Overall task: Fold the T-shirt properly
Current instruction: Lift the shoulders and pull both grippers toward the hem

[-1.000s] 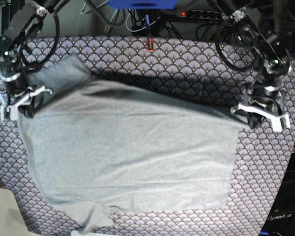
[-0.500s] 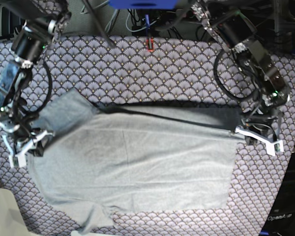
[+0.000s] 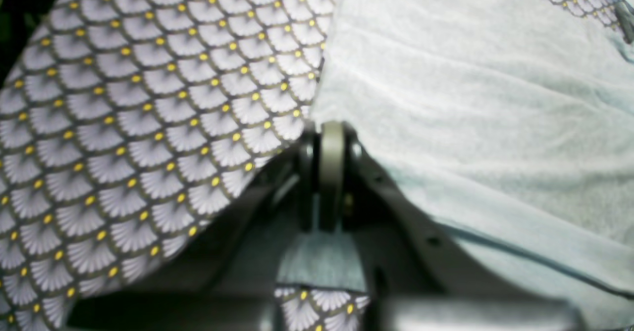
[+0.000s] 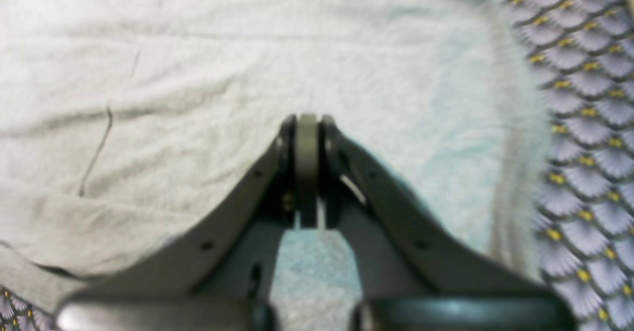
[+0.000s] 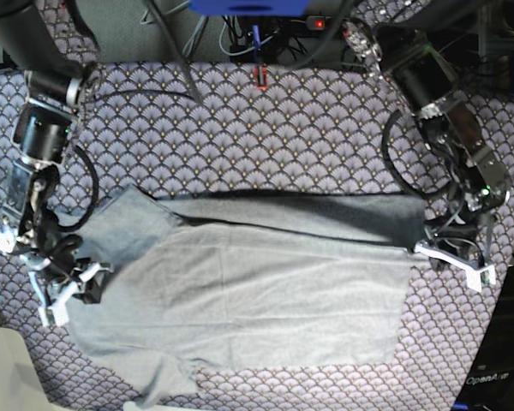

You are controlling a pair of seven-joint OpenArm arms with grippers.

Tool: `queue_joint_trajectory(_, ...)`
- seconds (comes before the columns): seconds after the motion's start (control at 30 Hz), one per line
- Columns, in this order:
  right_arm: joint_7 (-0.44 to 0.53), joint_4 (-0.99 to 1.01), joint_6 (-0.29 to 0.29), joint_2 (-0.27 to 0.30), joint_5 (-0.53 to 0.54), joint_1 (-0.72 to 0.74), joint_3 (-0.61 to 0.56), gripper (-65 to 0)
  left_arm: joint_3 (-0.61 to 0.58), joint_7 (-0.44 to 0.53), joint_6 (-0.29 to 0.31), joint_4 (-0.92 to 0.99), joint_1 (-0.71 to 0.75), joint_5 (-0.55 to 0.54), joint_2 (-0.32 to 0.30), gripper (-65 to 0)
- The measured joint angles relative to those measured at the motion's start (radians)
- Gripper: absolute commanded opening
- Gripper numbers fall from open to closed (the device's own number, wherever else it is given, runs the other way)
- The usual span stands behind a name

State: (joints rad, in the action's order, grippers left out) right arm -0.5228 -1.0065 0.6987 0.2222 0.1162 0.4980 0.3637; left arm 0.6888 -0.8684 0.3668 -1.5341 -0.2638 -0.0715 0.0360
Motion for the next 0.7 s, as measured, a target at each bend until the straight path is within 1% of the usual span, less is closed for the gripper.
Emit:
queue_joint_trajectory(0.2,0.095,0.167,0.000,0.055,-0.004,0.095,-0.043,-65.0,-0.003,-0.003,0.000,0.041,-0.003,0.001,-0.020,-65.0)
queue_joint_trajectory(0.33,0.128,0.238,0.000,0.075,0.003,0.146,-0.050,-65.0,-0.001,-0.003,0.000,0.043,-0.003,0.001,-0.020,-65.0)
queue_joint_trajectory(0.43,0.141,0.277,0.000,0.080,0.003,0.169,-0.061,-65.0,-0.003,-0.004,0.000,0.043,-0.010,0.001,-0.022,-65.0)
queue_joint_trajectory(0.57,0.146,0.279,0.000,0.082,0.003,0.172,-0.073,-65.0,-0.004,0.002,0.000,0.045,-0.046,0.000,-0.022,-65.0)
queue_joint_trajectory(0.7,0.156,0.280,0.000,0.081,0.003,0.172,-0.073,-65.0,-0.005,0.000,0.000,0.090,-0.068,0.000,-0.023,-65.0)
